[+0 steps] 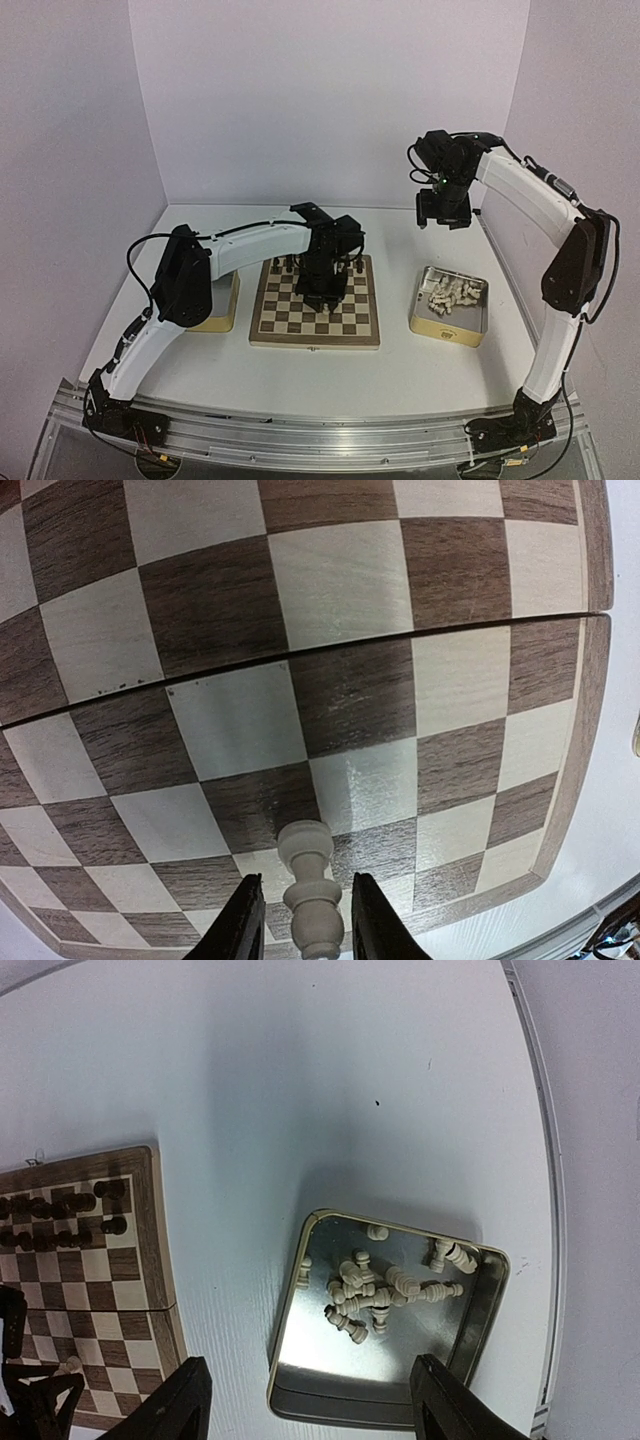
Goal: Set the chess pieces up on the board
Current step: Pick up the chess piece from the chessboard, then place the chess piece on the chessboard.
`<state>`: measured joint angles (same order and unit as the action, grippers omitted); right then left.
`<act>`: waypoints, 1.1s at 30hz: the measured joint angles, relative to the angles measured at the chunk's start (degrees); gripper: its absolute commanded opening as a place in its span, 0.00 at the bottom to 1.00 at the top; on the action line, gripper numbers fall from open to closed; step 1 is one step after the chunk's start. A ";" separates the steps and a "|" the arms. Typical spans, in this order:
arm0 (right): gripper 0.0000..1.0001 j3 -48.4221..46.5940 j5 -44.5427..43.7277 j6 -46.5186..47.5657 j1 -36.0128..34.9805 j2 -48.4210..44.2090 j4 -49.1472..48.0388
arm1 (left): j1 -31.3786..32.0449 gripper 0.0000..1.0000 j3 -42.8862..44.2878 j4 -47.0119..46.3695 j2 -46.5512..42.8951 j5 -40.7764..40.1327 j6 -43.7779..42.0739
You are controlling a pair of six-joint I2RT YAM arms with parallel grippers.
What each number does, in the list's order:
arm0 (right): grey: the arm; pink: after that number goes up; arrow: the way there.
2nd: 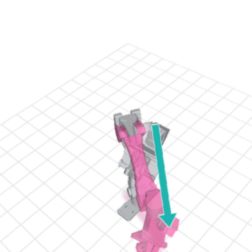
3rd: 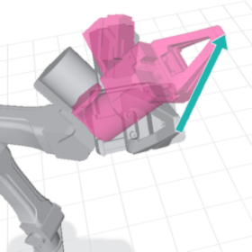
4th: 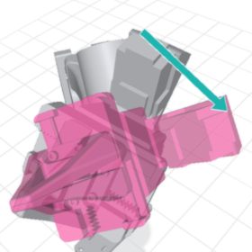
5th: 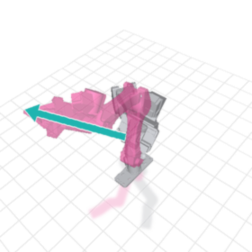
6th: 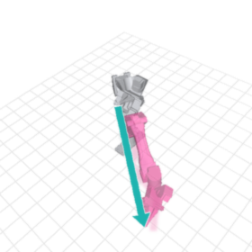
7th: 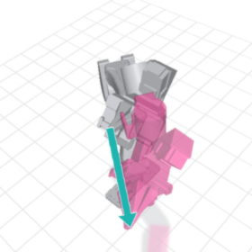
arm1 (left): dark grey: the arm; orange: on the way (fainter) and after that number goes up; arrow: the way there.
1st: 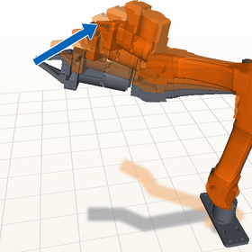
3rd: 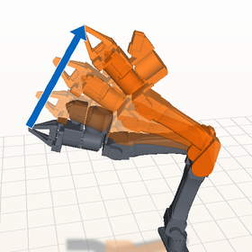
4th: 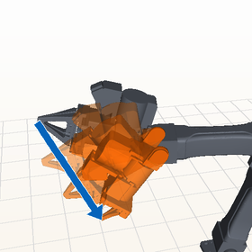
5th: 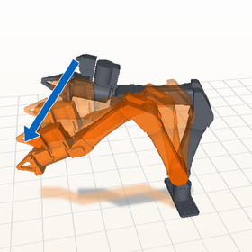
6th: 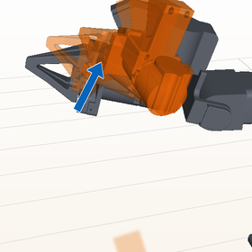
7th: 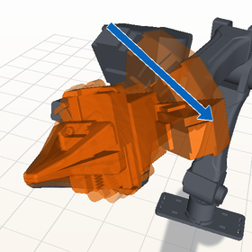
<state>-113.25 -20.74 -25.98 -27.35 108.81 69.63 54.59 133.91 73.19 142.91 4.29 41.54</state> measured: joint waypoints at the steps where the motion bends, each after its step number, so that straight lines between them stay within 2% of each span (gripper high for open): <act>1: 0.67 0.00 0.05 0.02 0.00 0.00 0.00 | 0.00 0.30 0.00 -0.20 0.00 0.00 0.00; 10: 0.66 -0.02 0.46 0.09 0.00 0.00 0.00 | 0.00 0.20 0.84 -1.61 0.00 0.02 -0.10; 17: 0.66 -0.02 1.18 0.22 0.00 0.01 0.00 | -0.05 0.01 1.16 -1.71 0.00 0.00 -0.57; 27: 0.65 -1.38 2.49 0.23 0.00 2.07 -0.19 | -1.33 0.00 0.06 0.69 -1.40 -3.91 -0.80; 33: 0.64 -2.67 3.69 0.25 0.00 3.41 -0.26 | -3.17 0.00 -11.13 2.24 -9.53 -8.36 -0.50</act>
<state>-115.92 -17.05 -25.73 -27.35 112.23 69.36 51.42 122.77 75.44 133.38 -4.07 41.04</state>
